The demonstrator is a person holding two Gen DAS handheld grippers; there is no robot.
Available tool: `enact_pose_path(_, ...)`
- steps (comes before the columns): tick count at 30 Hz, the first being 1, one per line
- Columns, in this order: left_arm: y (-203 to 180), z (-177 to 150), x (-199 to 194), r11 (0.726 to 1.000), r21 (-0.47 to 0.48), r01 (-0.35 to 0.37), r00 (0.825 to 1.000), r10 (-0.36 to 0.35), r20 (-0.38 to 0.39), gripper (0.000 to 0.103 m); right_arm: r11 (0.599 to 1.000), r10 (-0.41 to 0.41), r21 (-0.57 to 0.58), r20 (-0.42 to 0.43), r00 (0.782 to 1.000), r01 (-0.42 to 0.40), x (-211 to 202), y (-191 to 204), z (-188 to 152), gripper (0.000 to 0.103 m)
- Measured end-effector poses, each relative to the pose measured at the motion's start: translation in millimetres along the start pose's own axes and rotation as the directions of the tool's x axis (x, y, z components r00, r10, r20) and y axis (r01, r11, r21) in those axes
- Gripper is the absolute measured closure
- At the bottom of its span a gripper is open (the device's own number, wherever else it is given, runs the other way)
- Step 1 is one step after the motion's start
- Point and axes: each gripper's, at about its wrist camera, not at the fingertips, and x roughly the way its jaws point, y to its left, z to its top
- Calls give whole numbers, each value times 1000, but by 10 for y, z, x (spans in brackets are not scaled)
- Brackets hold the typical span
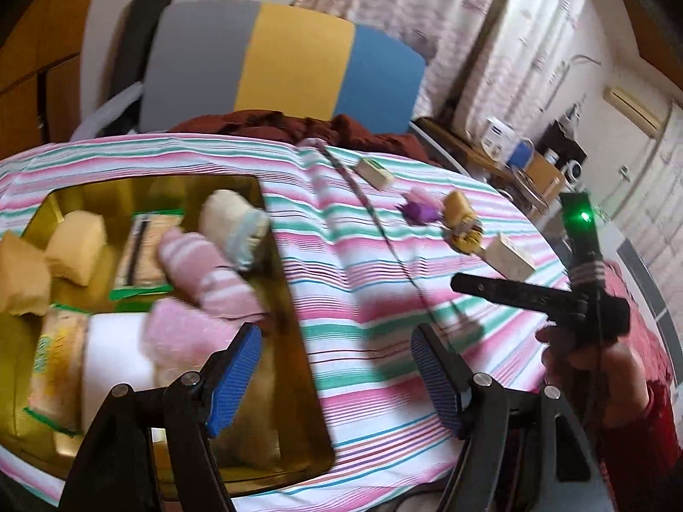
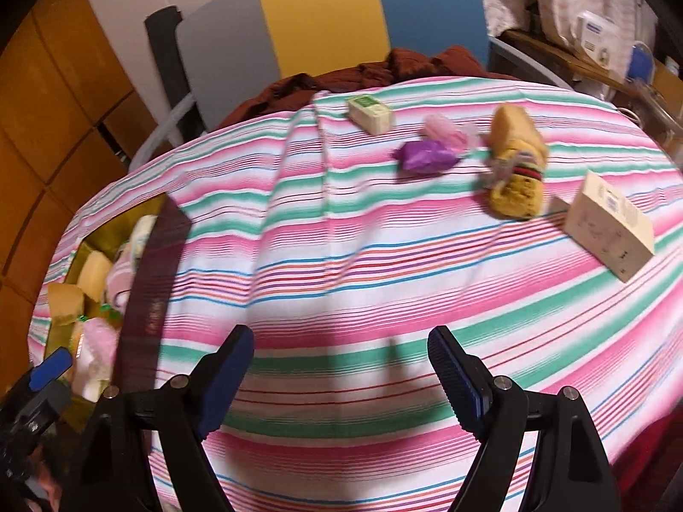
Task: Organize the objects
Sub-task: 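Move both tools toward the yellow sock and purple packet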
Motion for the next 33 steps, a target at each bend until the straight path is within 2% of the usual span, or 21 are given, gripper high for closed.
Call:
enact_pose_path(5,-216,14,169,999,46,28,999,-26,-44,29,998,-53,40,4,999,53,-3,-359,124,19)
enact_pose_path(9,-328,11,313,997,58,43,996,-38,-86,29,993,-102,66,14,995,101,12,-639,278,17)
enact_pose_path(15,-453,13,475,997,61,55,990,-47,-131,29,988,-136,86,51,989,131,171,-1007,553,16)
enact_pose_path(20,-539,50,583,996,63,64,986,-54,-157,29,981,-153,127,65,986,144,366,-1193,734,16)
enact_pose_path(28,-660,135,798,996,68,62,981,-49,-186,29,970,-202,147,41,978,194,605,-1313,927,14)
enact_pose_path(31,-701,173,896,995,74,64,979,-49,-197,29,970,-178,170,16,984,173,681,-1401,957,22)
enact_pose_path(33,-716,205,962,996,69,65,977,-49,-205,29,975,-128,182,6,992,125,701,-1435,964,42)
